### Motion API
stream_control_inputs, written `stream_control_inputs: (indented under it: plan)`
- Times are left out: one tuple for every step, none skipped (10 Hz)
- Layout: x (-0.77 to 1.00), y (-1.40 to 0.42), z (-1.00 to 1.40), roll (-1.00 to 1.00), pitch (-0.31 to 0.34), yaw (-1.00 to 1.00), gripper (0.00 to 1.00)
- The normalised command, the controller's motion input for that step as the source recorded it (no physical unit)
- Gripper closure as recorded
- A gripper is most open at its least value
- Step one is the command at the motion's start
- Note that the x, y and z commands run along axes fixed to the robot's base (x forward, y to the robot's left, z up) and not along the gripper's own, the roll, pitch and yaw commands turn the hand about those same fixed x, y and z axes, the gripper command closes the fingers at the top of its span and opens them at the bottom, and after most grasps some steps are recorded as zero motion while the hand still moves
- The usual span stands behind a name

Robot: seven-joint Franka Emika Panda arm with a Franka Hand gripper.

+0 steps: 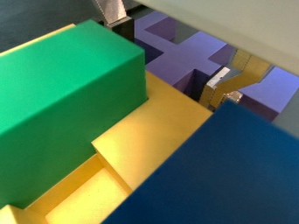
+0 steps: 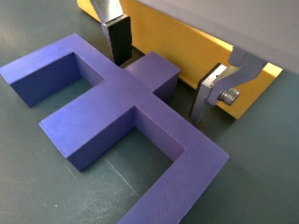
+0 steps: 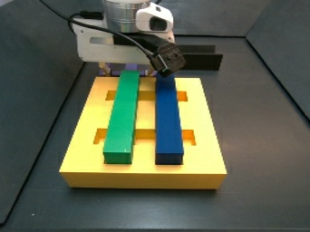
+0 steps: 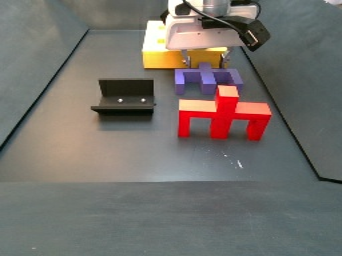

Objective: Pick up the purple object. Move up. Place the purple object on the fixture. Regrasp the purple object. Move to above the board. Insert the purple object.
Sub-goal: Pick up the purple object.

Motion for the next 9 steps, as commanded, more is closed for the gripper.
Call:
stream_control_inputs:
  plan:
    - [0.00,0.01,-0.17,0.04,0.000,0.00,0.00]
    - [0.00,0.03,-0.11,0.03,0.000,0.00,0.00]
    - [0.00,0.00,-0.04,0.00,0.000,0.00,0.00]
    - [0.00,0.02,0.00,0.00,0.000,0.00,0.00]
    - [0.00,0.06,0.00,0.00,0.000,0.00,0.00]
    - [0.00,0.07,0.00,0.00,0.000,0.00,0.00]
    - [0.00,0.11,0.00,0.00,0.000,0.00,0.00]
    - [0.00,0.00,0.00,0.00,0.000,0.00,0.00]
    - [0.00,0.00,0.00,0.00,0.000,0.00,1.00]
